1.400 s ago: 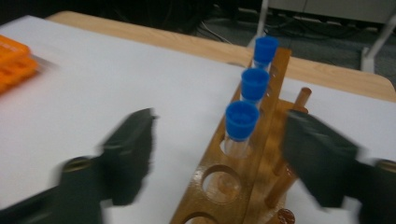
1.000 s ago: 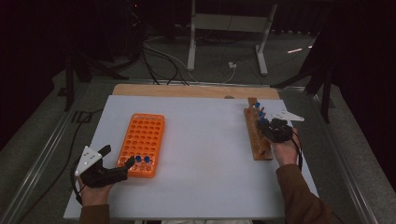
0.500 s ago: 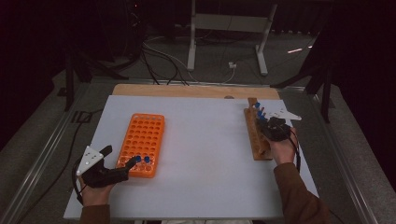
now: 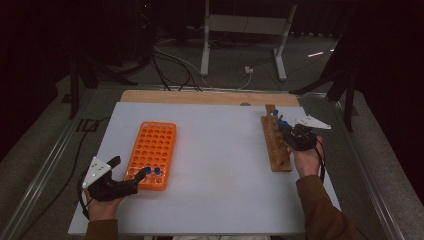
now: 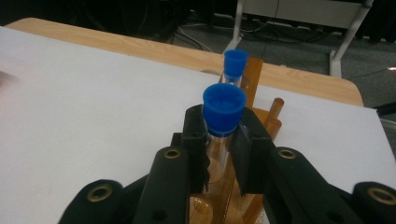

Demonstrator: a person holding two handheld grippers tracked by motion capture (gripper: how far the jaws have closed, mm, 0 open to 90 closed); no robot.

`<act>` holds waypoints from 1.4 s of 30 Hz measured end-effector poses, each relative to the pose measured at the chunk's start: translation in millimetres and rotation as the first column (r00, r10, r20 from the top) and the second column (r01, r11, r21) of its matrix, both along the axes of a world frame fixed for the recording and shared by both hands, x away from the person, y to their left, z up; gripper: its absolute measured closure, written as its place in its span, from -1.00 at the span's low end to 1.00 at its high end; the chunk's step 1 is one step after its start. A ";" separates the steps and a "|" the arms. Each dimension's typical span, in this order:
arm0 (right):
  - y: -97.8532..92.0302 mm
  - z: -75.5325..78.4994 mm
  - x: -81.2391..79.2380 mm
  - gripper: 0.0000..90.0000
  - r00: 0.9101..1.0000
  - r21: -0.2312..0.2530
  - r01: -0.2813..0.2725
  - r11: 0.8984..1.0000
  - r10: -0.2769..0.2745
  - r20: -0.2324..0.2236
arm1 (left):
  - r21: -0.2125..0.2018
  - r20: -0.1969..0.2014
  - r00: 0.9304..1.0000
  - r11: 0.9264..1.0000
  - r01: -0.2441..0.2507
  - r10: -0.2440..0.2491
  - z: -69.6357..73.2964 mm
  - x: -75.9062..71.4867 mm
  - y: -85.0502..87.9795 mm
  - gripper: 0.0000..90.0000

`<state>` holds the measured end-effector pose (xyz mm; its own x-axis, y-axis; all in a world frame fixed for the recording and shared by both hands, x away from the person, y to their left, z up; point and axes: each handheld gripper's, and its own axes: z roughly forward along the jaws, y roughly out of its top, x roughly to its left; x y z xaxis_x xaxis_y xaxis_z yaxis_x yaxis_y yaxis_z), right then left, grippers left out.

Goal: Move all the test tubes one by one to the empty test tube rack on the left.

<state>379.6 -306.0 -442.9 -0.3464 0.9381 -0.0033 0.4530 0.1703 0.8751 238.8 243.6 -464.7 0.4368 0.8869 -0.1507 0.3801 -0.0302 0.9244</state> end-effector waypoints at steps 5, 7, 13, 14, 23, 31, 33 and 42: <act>-2.3 10.1 -2.3 0.72 1.000 0.009 -0.003 1.000 0.003 0.022 | 0.002 0.000 1.000 1.000 0.003 -0.003 0.0 0.6 -1.7 -0.98; -2.3 15.8 -4.1 0.72 0.999 0.009 -0.007 1.000 0.006 0.036 | 0.002 0.001 1.000 1.000 0.004 -0.004 0.0 0.8 -1.8 -0.98; -2.5 36.0 -9.1 0.72 0.997 0.007 -0.016 1.000 0.015 0.077 | -0.007 0.010 1.000 1.000 0.000 0.000 1.5 0.7 -2.5 -0.98; -2.3 39.4 -10.0 0.72 0.996 0.008 -0.020 1.000 0.019 0.084 | -0.005 0.010 1.000 1.000 -0.001 0.001 2.0 0.6 -2.7 -0.98; 10.1 52.3 -19.3 0.72 0.991 0.015 -0.085 0.996 0.083 0.105 | 0.032 0.038 0.999 0.999 -0.009 0.008 9.2 2.1 -12.6 -0.98; 32.0 41.3 -20.6 0.72 0.987 0.027 -0.156 0.987 0.155 0.050 | 0.056 0.065 0.998 0.998 -0.002 -0.001 23.5 6.2 -27.8 -0.98; 37.6 39.8 -20.9 0.72 0.984 0.028 -0.173 0.985 0.171 0.043 | 0.073 0.054 0.999 0.997 0.000 -0.004 27.2 8.9 -34.1 -0.98; 58.1 41.5 -25.8 0.72 0.969 0.031 -0.247 0.969 0.246 0.016 | 0.110 0.048 0.997 0.992 0.054 -0.059 46.5 28.4 -74.3 -0.98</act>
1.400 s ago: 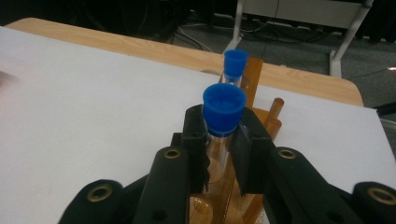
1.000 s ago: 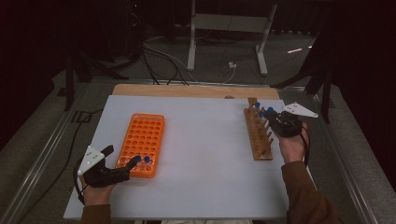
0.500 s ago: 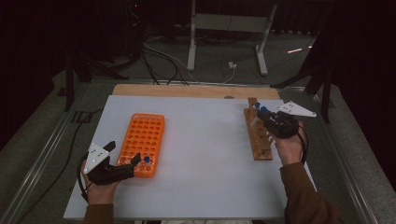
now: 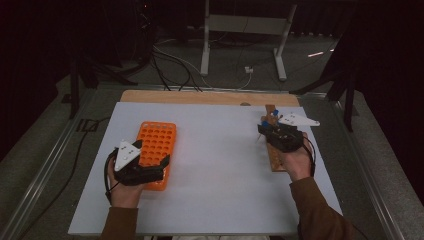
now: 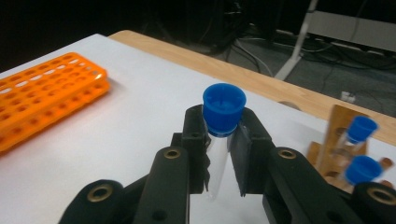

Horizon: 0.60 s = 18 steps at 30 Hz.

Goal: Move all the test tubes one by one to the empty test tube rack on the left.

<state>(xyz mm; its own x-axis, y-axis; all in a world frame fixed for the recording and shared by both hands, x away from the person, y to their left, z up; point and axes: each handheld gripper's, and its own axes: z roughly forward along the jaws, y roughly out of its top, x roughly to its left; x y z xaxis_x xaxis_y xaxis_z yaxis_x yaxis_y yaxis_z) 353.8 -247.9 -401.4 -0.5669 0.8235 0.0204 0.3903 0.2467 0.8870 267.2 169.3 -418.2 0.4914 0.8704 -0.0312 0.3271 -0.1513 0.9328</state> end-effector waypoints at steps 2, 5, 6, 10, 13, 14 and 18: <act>4.3 1.4 -1.8 0.72 1.000 0.004 -0.021 1.000 0.021 -0.004 | 0.008 0.003 1.000 1.000 0.014 -0.014 4.3 3.6 -10.2 -0.97; 10.9 3.2 -4.8 0.71 0.999 0.003 -0.045 0.999 0.045 -0.010 | 0.005 0.007 0.999 1.000 0.031 -0.031 9.0 7.6 -24.7 -0.97; 13.2 3.7 -5.7 0.72 0.999 0.003 -0.053 0.999 0.053 -0.011 | -0.002 0.008 0.999 0.999 0.038 -0.038 10.2 8.2 -29.3 -0.97; 23.3 5.8 -9.6 0.71 0.996 0.006 -0.089 0.996 0.089 -0.020 | -0.010 0.019 0.997 0.997 0.079 -0.078 12.7 9.4 -46.2 -0.97; 31.4 7.2 -11.7 0.71 0.993 0.010 -0.116 0.993 0.117 -0.027 | -0.017 0.026 0.994 0.994 0.108 -0.108 13.6 10.5 -57.4 -0.97; 34.0 7.5 -12.2 0.71 0.991 0.013 -0.127 0.992 0.128 -0.027 | -0.016 0.027 0.993 0.993 0.116 -0.116 13.7 11.0 -61.1 -0.97; 43.3 8.4 -14.0 0.71 0.986 0.032 -0.159 0.987 0.161 -0.036 | -0.020 0.029 0.990 0.991 0.136 -0.135 13.9 12.3 -73.4 -0.97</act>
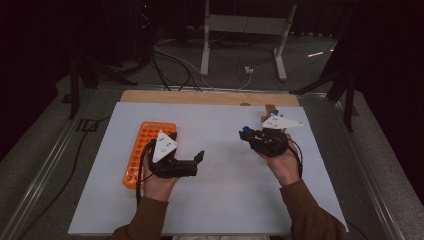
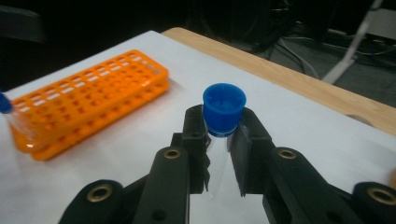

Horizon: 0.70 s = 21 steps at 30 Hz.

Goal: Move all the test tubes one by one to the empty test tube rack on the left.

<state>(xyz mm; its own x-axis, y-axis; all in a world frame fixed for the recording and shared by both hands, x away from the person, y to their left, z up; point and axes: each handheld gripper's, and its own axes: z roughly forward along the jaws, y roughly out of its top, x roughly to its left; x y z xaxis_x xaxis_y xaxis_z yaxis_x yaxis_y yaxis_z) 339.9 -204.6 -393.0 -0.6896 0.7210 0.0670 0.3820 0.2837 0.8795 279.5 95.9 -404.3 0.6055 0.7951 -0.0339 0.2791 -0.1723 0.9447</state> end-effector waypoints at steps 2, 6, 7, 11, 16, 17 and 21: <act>4.4 0.5 -1.0 0.71 1.000 0.008 -0.016 1.000 0.016 -0.005 | 0.001 0.002 1.000 1.000 0.006 -0.006 -0.5 0.3 -5.5 -0.97; 13.6 2.2 -3.7 0.71 0.999 0.014 -0.047 0.999 0.047 -0.010 | 0.015 0.012 1.000 1.000 0.013 -0.013 -2.2 -0.2 -16.3 -0.97; 15.8 2.7 -4.4 0.71 0.998 0.018 -0.055 0.998 0.055 -0.012 | 0.019 0.012 1.000 1.000 0.016 -0.017 -2.9 -0.3 -19.0 -0.96; 25.9 3.7 -7.5 0.71 0.996 0.028 -0.088 0.996 0.088 -0.021 | 0.028 -0.001 0.999 0.999 0.038 -0.038 -6.6 0.8 -28.3 -0.91; 39.2 3.4 -11.9 0.71 0.991 0.027 -0.132 0.991 0.132 -0.031 | 0.041 -0.017 0.998 0.997 0.059 -0.059 -11.3 2.9 -37.4 -0.85; 41.4 3.6 -12.8 0.71 0.990 0.027 -0.138 0.990 0.139 -0.033 | 0.044 -0.018 0.998 0.997 0.062 -0.061 -12.3 3.2 -39.0 -0.84; 48.0 5.1 -16.0 0.71 0.986 0.030 -0.164 0.986 0.165 -0.035 | 0.052 -0.028 0.997 0.996 0.071 -0.069 -15.8 4.0 -44.4 -0.83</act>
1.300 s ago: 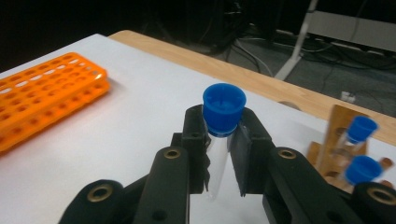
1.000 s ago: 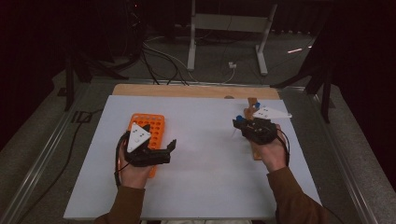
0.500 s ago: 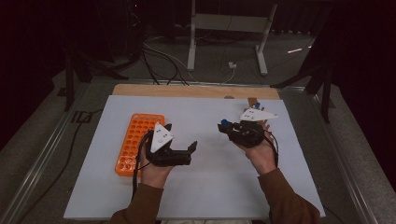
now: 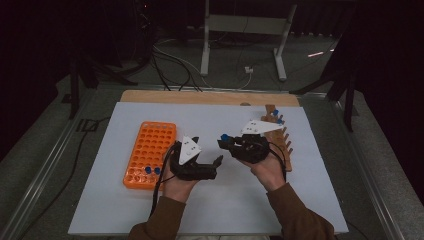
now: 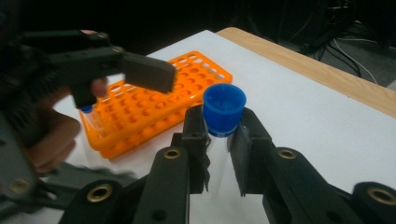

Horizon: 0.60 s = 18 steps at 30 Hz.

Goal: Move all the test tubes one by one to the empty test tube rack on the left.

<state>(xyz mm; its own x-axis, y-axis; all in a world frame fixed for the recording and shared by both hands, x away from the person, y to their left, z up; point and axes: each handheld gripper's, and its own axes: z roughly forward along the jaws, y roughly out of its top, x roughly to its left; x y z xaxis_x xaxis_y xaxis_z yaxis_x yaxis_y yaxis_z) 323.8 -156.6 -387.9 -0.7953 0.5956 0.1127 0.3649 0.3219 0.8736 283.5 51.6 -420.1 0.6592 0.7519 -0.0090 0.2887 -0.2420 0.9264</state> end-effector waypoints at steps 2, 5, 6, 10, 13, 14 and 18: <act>2.2 1.1 -1.6 0.71 1.000 0.003 -0.010 1.000 0.010 -0.001 | 0.001 -0.002 1.000 1.000 0.003 -0.003 -1.4 0.3 -2.4 -0.82; 5.0 2.4 -3.5 0.71 1.000 0.009 -0.025 1.000 0.025 -0.001 | 0.004 -0.007 1.000 1.000 0.013 -0.013 -3.0 0.4 -5.5 -0.79; 6.1 2.8 -4.2 0.71 1.000 0.011 -0.029 1.000 0.029 -0.003 | 0.005 -0.008 1.000 1.000 0.011 -0.011 -3.4 0.2 -6.5 -0.74; 9.3 3.5 -5.9 0.71 0.999 0.018 -0.045 0.999 0.045 -0.010 | 0.006 -0.005 1.000 1.000 0.009 -0.009 -5.3 -0.2 -9.0 -0.57; 10.9 3.2 -6.5 0.71 0.998 0.016 -0.054 0.998 0.054 -0.012 | 0.011 0.002 1.000 1.000 0.009 -0.009 -6.5 -0.9 -9.4 -0.29; 11.3 3.0 -6.7 0.71 0.998 0.015 -0.055 0.998 0.055 -0.014 | 0.014 0.002 1.000 1.000 0.012 -0.012 -6.7 -1.1 -9.3 -0.17; 11.9 2.4 -7.0 0.71 0.998 0.018 -0.061 0.998 0.062 -0.021 | 0.017 0.002 0.999 0.999 0.034 -0.034 -7.0 -1.9 -8.8 0.22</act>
